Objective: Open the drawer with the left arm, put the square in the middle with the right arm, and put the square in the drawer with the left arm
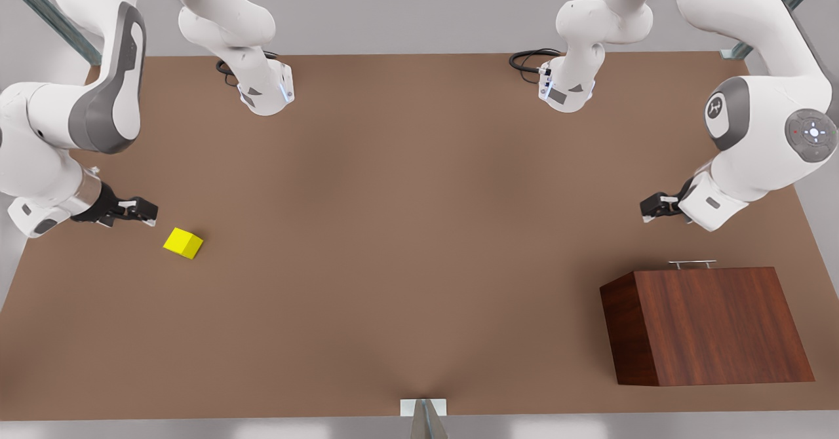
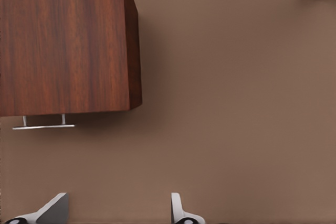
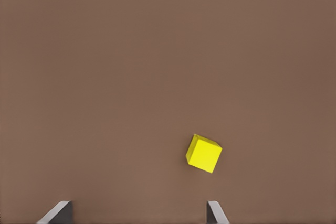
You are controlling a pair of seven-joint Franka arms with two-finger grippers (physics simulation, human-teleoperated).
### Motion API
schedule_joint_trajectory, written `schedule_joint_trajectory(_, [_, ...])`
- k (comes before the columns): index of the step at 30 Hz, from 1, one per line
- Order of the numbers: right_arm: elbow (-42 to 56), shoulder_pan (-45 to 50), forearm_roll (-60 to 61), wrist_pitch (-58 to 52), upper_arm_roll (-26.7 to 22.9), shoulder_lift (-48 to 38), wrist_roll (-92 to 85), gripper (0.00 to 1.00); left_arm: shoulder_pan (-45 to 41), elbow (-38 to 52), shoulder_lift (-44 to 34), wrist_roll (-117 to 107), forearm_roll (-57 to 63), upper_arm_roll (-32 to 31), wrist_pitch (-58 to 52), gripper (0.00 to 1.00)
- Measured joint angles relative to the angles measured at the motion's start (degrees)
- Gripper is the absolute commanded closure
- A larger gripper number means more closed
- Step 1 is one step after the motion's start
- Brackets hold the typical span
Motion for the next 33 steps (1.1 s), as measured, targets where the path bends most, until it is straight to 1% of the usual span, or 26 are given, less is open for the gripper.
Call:
schedule_joint_trajectory(2, [-0.25, -0.5, 0.15, 0.01, 0.0, 0.13, -1.12, 0.0, 0.05, -1.4, -0.85, -8.15, 0.31, 0.64, 0.56, 0.0])
schedule_joint_trajectory(3, [-1.66, -0.44, 0.38, 0.02, 0.0, -0.21, -5.54, 0.0, -0.28, -5.43, -2.92, -13.81, 0.43, 2.14, 3.84, 0.0])
schedule_joint_trajectory(4, [-5.21, -0.04, 0.27, 2.77, -0.05, -1.26, -10.75, 0.0, -0.02, -10.63, -5.78, -22.26, 0.52, 3.5, 8.37, 0.0])
schedule_joint_trajectory(6, [-14.46, 0.04, 1.29, 6.67, -0.17, -4.17, -20.58, 0.0, 1.03, -15.13, -7.17, -40.22, 0.63, 4.38, 14.11, 0.0])
schedule_joint_trajectory(7, [-18.23, -0.02, 1.26, 9.71, -0.18, -4.56, -24.78, 0.0, 0.39, -19.35, -8.12, -47.6, 0.66, 4.46, 19.19, 0.0])
schedule_joint_trajectory(8, [-23.39, 0.15, 1.23, 15.09, -0.18, -5.86, -30.22, 0.0, -0.87, -24.9, -10.36, -51.09, 0.69, 4.9, 25.73, 0.0])
schedule_joint_trajectory(9, [-26.33, 0.25, 1.22, 18.01, -0.17, -6.22, -35.31, 0.0, -2.85, -28.05, -11.36, -53.04, 0.7, 6.52, 29.4, 0.0])
schedule_joint_trajectory(10, [-28.87, 0.19, 1.22, 20.93, -0.32, -6.32, -41.01, 0.0, -3.15, -29.26, -11.1, -55.02, 0.72, 6.88, 31.4, 0.0])
schedule_joint_trajectory(11, [-30.88, 0.02, 1.22, 22.96, -0.99, -6.24, -46.12, 0.0, -2.83, -33.18, -11.66, -58.02, 0.72, 6.87, 37.23, 0.0])
schedule_joint_trajectory(13, [-34.33, -1.41, 1.22, 29.82, -2.25, -5.18, -57.4, 0.0, -2.85, -38.13, -13.09, -60.35, 0.49, 8.06, 42.4, 0.0])
schedule_joint_trajectory(15, [-32.19, -0.85, 1.22, 35.21, -4.62, -0.46, -69.52, 0.0, -2.75, -43.57, -15.14, -62.0, 0.13, 9.48, 47.19, 0.0])
schedule_joint_trajectory(17, [-27.64, -1.79, 1.36, 35.16, -6.3, 5.34, -78.07, 0.0, -0.35, -47.71, -15.21, -62.12, -1.06, 10.47, 53.39, 0.0])
schedule_joint_trajectory(18, [-26.02, -2.56, 2.77, 35.5, -6.83, 8.91, -82.9, 0.0, 0.85, -48.48, -14.91, -62.13, -1.57, 11.24, 55.07, 0.0])
schedule_joint_trajectory(19, [-26.09, -3.51, 4.24, 35.51, -7.02, 10.65, -83.75, 0.0, 2.27, -48.61, -14.48, -62.13, -1.97, 11.61, 55.37, 0.0])
schedule_joint_trajectory(21, [-25.96, -3.66, 5.83, 35.59, -7.29, 13.04, -86.38, 0.0, 4.9, -48.61, -13.08, -62.13, -2.52, 11.84, 55.53, 0.0])
schedule_joint_trajectory(24, [-26.47, -3.78, 8.23, 35.59, -7.3, 14.0, -86.88, 0.0, 8.62, -49.31, -10.88, -62.13, -2.95, 11.65, 57.82, 0.0])
schedule_joint_trajectory(26, [-27.67, -3.79, 9.48, 36.72, -7.3, 14.6, -86.93, 0.0, 6.52, -49.31, -10.03, -62.13, -3.11, 11.68, 58.28, 0.0])
schedule_joint_trajectory(28, [-28.62, -3.63, 10.19, 37.26, -7.3, 14.26, -86.96, 0.0, -1.12, -49.29, -8.91, -62.13, -3.17, 11.77, 59.32, 0.0])
schedule_joint_trajectory(29, [-29.31, -3.52, 10.2, 37.35, -7.3, 13.71, -86.84, 0.0, -3.04, -49.24, -8.31, -62.13, -3.17, 11.84, 59.99, 0.0])
schedule_joint_trajectory(32, [-31.16, -3.32, 10.2, 38.88, -7.3, 13.15, -86.84, 0.0, 3.15, -49.23, -8.05, -62.13, -3.23, 12.55, 60.03, 0.0])
schedule_joint_trajectory(33, [-31.8, -3.57, 10.2, 39.08, -7.3, 13.18, -86.84, 0.0, 2.13, -49.23, -7.81, -62.13, -3.25, 13.32, 60.42, 0.0])
